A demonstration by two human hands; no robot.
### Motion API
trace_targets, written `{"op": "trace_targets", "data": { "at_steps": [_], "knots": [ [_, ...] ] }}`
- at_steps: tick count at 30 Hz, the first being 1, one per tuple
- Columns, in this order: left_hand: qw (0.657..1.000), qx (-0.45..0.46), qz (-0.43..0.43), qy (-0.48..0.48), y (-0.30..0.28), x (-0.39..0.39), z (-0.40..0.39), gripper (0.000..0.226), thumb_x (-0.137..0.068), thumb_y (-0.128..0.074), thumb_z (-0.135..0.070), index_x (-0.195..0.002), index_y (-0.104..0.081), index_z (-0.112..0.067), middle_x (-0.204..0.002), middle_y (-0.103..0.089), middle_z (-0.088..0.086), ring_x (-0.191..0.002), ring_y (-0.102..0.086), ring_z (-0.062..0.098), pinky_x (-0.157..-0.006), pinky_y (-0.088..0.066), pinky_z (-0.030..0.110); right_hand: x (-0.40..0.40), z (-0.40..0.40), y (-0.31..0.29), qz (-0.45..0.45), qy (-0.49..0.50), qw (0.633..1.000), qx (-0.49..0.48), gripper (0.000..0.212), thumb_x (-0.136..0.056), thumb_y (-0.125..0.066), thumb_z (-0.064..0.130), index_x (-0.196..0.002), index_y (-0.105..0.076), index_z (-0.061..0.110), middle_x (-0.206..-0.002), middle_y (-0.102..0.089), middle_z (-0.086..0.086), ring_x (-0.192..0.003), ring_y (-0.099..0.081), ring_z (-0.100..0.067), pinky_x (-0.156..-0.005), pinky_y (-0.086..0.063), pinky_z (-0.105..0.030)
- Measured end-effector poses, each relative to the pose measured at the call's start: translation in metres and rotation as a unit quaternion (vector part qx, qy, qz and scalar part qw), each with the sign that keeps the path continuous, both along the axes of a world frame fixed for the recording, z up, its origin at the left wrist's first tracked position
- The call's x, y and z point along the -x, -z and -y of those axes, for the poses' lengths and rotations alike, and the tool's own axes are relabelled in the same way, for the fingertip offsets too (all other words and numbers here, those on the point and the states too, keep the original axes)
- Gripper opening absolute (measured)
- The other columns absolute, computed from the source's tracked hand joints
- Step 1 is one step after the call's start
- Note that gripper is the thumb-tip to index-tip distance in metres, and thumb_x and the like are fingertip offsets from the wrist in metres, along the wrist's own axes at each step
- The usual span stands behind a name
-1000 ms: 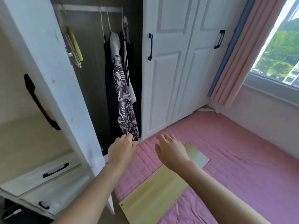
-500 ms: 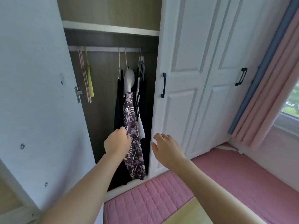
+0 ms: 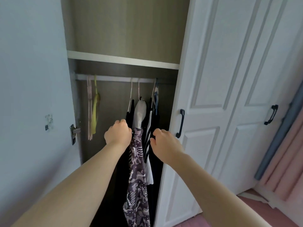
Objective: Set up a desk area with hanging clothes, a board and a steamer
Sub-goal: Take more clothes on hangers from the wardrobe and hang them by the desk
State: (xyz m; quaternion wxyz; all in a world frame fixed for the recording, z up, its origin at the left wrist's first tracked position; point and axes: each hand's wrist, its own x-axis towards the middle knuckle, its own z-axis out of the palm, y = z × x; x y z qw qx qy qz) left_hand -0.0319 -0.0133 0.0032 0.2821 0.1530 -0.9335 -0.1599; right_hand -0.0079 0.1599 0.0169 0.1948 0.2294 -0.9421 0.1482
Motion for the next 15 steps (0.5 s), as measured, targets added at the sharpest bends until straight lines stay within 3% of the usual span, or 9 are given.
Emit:
{"op": "trace_targets", "data": {
  "at_steps": [2,6,9,11,15],
  "knots": [
    [1.000,0.002,0.014,-0.001,-0.003,0.019,0.007,0.024,-0.097,-0.042,-0.022,-0.112,-0.054,-0.008,-0.110,-0.058,0.010,-0.095,-0.059,0.034,-0.067,-0.040,0.036,0.019,0.010,-0.006,0.002,-0.005,1.000,0.010,0.025,-0.100,-0.038,0.027,-0.108,-0.053,0.009,-0.092,-0.057,-0.005,-0.087,-0.055,-0.023,-0.063,-0.046,-0.033],
    [0.997,-0.041,0.050,0.052,0.001,0.055,0.023,0.027,-0.097,-0.044,-0.024,-0.117,-0.050,-0.007,-0.117,-0.056,0.012,-0.103,-0.057,0.034,-0.075,-0.043,0.038,0.054,0.033,-0.017,0.027,-0.016,0.998,0.047,0.029,-0.099,-0.041,0.027,-0.116,-0.054,0.007,-0.098,-0.062,-0.009,-0.089,-0.060,-0.025,-0.073,-0.055,-0.041],
    [0.985,-0.090,0.067,0.131,0.012,0.076,0.037,0.027,-0.095,-0.047,-0.025,-0.116,-0.052,-0.008,-0.115,-0.058,0.013,-0.105,-0.056,0.033,-0.084,-0.048,0.041,0.080,0.049,-0.019,0.070,-0.021,0.993,0.092,0.029,-0.098,-0.043,0.026,-0.114,-0.051,0.003,-0.090,-0.063,-0.012,-0.075,-0.062,-0.027,-0.061,-0.054,-0.038],
    [0.978,-0.131,0.055,0.150,0.017,0.089,0.043,0.019,-0.094,-0.049,-0.024,-0.106,-0.053,-0.010,-0.108,-0.059,0.012,-0.101,-0.057,0.032,-0.082,-0.048,0.038,0.097,0.060,-0.017,0.092,-0.025,0.988,0.121,0.028,-0.098,-0.044,0.026,-0.110,-0.050,0.002,-0.088,-0.062,-0.013,-0.067,-0.057,-0.025,-0.052,-0.045,-0.033],
    [0.970,-0.188,0.023,0.149,0.016,0.112,0.049,0.005,-0.091,-0.051,-0.021,-0.096,-0.048,-0.019,-0.091,-0.056,0.003,-0.086,-0.055,0.025,-0.069,-0.040,0.030,0.129,0.076,-0.013,0.088,-0.018,0.986,0.143,0.039,-0.098,-0.048,0.033,-0.115,-0.046,-0.001,-0.109,-0.058,-0.020,-0.081,-0.057,-0.027,-0.060,-0.040,-0.029]
  ]
}}
